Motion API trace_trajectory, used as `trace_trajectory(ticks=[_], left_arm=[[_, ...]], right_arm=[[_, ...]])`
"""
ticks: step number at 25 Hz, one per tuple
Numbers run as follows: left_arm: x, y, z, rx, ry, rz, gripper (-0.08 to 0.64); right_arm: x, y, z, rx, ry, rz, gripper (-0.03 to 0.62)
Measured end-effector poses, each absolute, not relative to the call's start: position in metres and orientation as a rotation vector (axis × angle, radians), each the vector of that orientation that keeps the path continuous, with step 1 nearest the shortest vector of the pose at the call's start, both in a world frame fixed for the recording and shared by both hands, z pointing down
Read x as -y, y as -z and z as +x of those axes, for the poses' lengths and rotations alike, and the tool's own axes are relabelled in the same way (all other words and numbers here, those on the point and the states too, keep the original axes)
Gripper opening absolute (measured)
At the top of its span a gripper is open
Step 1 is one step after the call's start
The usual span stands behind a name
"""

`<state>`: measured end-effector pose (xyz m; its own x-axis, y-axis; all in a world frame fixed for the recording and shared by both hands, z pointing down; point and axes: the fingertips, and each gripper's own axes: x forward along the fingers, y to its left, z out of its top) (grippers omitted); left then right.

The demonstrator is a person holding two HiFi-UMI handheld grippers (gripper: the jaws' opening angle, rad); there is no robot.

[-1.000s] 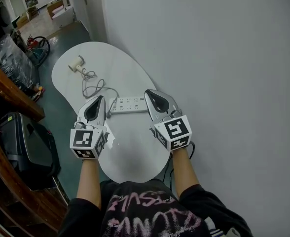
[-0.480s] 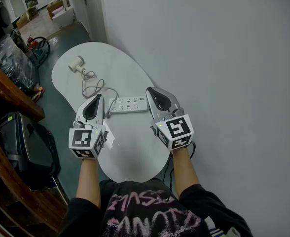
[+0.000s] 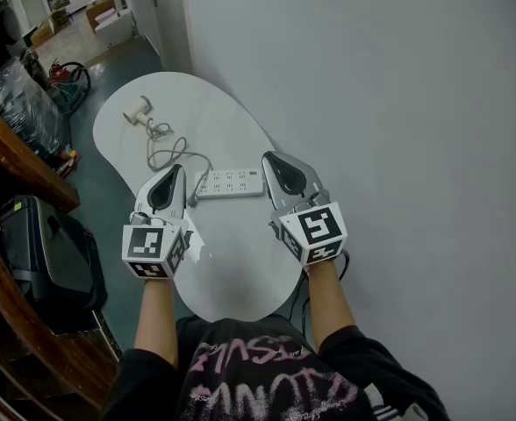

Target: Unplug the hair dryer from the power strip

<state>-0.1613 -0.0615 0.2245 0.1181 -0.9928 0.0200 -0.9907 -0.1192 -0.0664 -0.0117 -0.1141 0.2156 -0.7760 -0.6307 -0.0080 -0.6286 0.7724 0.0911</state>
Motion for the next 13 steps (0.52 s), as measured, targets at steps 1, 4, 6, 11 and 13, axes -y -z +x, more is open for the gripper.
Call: trace_trajectory(ticks=[1, 4, 6, 11, 13], left_arm=[[0.0606, -0.2248, -0.1611, -2.060, 0.094, -2.323, 0.008], [0.0586, -0.2251, -0.1611, -2.060, 0.100, -2.328, 0.008], [0.0580, -0.2255, -0.1604, -2.062, 0.108, -2.327, 0.008], [0.0558, -0.2231, -0.1593, -2.049, 0.114, -2.304, 0.008], [0.0550, -0.2229, -0.1575, -2.048, 0.118, -2.304, 0.008]], right_arm=[[0.1129, -0.2151, -0.0121, 2.938, 0.140, 1.041, 0.011], [0.1109, -0.2141, -0.0132, 2.942, 0.145, 1.036, 0.011], [0.1107, -0.2145, -0.0129, 2.943, 0.147, 1.033, 0.011], [0.1089, -0.2141, -0.0110, 2.946, 0.151, 1.027, 0.011], [0.1082, -0.2140, -0.0093, 2.946, 0.152, 1.027, 0.011]])
